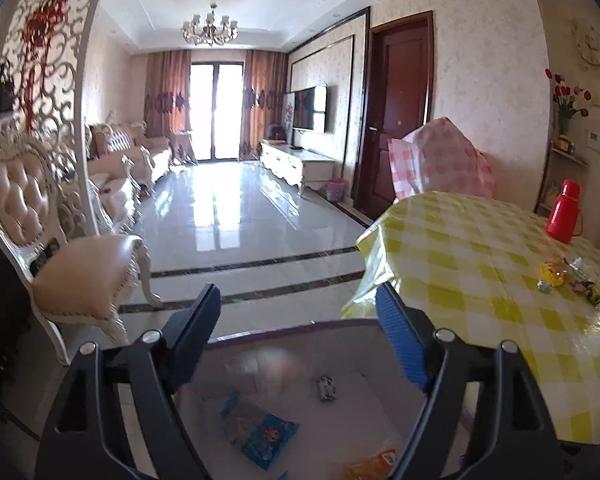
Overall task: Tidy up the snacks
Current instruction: 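Open both tools to drop the black snack and white-and-orange bag into the box, then swing both open tools back toward the snacks on the table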
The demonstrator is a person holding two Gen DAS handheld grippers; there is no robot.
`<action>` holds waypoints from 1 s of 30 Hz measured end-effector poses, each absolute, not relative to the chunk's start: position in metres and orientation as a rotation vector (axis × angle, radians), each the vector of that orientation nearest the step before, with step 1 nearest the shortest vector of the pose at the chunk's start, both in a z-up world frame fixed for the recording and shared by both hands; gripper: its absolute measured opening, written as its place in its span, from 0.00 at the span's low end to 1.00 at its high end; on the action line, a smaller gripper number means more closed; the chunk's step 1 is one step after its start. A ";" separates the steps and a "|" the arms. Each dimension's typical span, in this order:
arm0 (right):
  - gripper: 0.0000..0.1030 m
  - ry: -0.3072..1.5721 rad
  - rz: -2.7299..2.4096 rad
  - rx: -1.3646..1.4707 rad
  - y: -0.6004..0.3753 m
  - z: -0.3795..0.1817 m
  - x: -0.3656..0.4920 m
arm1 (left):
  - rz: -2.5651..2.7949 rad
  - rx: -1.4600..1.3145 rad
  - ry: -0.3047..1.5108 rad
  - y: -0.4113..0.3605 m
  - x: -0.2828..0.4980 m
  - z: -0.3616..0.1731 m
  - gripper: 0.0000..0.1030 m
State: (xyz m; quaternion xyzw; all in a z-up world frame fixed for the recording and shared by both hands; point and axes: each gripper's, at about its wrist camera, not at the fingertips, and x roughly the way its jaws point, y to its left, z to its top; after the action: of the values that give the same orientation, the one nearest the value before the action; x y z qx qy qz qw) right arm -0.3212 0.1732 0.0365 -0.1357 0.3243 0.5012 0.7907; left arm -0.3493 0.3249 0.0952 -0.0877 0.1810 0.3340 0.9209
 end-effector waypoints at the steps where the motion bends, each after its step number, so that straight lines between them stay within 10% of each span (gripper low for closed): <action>1: 0.49 0.691 1.071 -0.273 0.167 0.040 -0.319 | 0.693 -0.169 0.366 0.321 -0.350 0.100 0.78; 30: 0.85 0.395 0.540 0.088 -0.076 0.137 -0.211 | 0.455 0.094 0.177 0.142 -0.281 0.201 0.98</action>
State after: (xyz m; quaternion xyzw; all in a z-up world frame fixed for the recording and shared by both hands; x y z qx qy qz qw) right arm -0.2112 -0.0757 0.1368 0.0431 0.1938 0.2650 0.9436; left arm -0.2811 0.1422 0.2013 0.0464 0.0878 0.2251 0.9693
